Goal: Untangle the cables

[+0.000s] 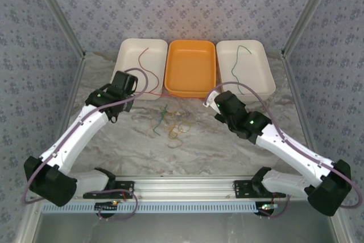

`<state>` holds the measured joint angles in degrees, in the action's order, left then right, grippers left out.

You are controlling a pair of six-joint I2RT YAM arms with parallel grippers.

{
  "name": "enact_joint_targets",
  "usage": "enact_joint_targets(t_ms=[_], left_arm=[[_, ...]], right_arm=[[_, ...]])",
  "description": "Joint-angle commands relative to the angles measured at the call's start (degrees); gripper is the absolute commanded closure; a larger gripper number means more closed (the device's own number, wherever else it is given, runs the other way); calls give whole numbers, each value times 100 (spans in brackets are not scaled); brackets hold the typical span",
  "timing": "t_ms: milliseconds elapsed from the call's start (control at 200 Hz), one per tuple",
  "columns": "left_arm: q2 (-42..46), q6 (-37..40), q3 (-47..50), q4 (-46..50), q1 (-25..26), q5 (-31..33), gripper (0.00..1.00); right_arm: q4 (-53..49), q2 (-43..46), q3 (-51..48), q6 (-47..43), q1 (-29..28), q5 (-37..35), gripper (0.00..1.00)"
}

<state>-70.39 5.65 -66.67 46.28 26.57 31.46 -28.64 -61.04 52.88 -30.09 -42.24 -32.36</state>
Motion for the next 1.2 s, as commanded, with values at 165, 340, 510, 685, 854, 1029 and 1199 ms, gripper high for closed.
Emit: enact_joint_targets(t_ms=[165,340,510,685,854,1029,1199], left_arm=[[137,604,273,186,-260,1929,100],[200,678,338,46,-412,1925,100],[182,639,348,38,-572,1741,100],[298,657,261,45,-491,1375,100],[647,849,298,-218,-295,1090,100],[695,947,232,-399,-325,1223,100],[717,640,34,-430,-355,666,100]], right_arm=[[-618,549,-347,-1227,25,-906,100],[-798,776,-425,-1357,-105,-881,100],[-824,931,-472,-1425,-74,-870,100],[-804,930,-420,-1295,-312,-497,100],[-990,889,-410,-1340,-822,6,100],[-1435,694,-348,-1346,-850,287,100],[-1454,781,-314,-1045,-847,893,100]])
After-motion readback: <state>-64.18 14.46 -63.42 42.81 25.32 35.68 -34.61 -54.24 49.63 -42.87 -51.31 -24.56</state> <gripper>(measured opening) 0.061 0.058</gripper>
